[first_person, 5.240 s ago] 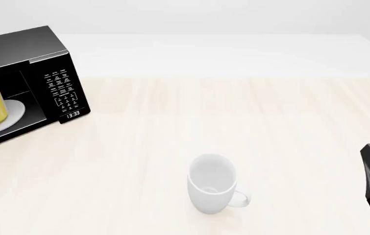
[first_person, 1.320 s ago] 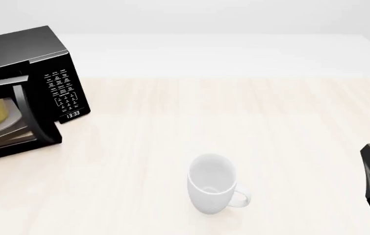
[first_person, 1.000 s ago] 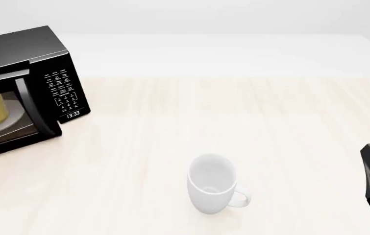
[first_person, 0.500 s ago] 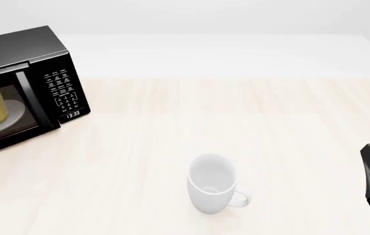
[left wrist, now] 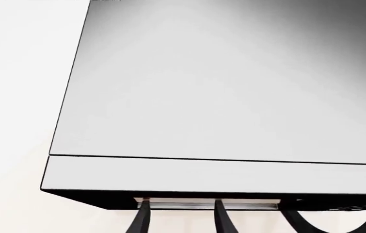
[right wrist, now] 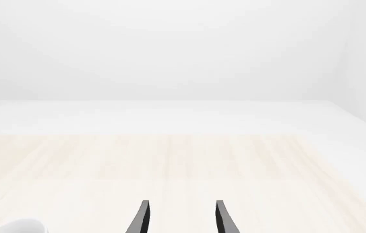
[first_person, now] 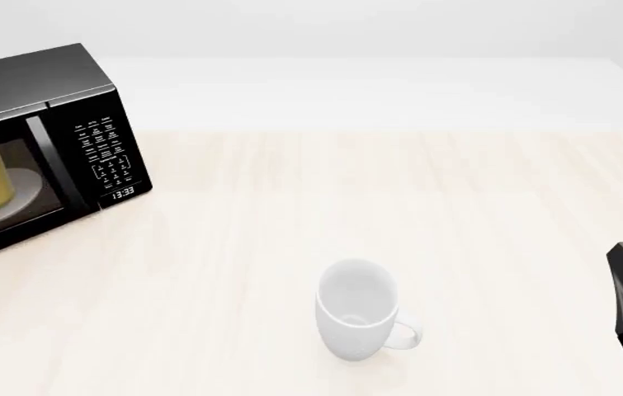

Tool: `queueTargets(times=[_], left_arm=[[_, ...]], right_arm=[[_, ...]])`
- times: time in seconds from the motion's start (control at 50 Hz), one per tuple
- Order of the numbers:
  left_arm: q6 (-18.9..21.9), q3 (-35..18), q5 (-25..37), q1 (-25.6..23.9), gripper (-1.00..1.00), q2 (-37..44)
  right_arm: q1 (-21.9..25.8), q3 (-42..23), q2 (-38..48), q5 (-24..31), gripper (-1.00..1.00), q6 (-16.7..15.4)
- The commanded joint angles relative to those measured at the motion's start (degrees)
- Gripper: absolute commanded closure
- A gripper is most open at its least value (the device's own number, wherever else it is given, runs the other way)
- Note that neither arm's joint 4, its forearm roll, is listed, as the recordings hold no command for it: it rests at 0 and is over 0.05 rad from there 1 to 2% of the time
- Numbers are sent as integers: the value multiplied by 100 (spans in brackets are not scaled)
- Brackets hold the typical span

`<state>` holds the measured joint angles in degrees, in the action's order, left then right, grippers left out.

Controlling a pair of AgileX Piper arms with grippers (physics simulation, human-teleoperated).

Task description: Put the yellow and white mug in the microwave and close it.

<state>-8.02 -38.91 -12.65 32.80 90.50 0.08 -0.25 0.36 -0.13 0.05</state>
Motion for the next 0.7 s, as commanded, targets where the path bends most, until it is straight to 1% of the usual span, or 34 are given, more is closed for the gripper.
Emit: queueTargets(times=[0.02,0.08,0.1,0.18,0.24,0.36,0.6,0.7], left_arm=[[-121,-318,1,176,-100,356],[-247,-367,64,233,-100,443],[-195,-357,47,226,-100,427],[-214,-331,40,219,-100,407],[-238,-288,48,125,-100,300],[-159,-115,-36,169,-100,195],[-249,242,-51,66,-100,-155],[-252,311,-20,26,-100,-313]], right_arm=[[0,0,0,0,-100,1],[0,0,0,0,-100,1],[0,0,0,0,-100,1],[-1,0,0,0,-100,0],[0,0,-1,-1,-100,0],[0,0,0,0,-100,0],[0,0,1,0,-100,0],[-1,0,-1,0,-100,0]])
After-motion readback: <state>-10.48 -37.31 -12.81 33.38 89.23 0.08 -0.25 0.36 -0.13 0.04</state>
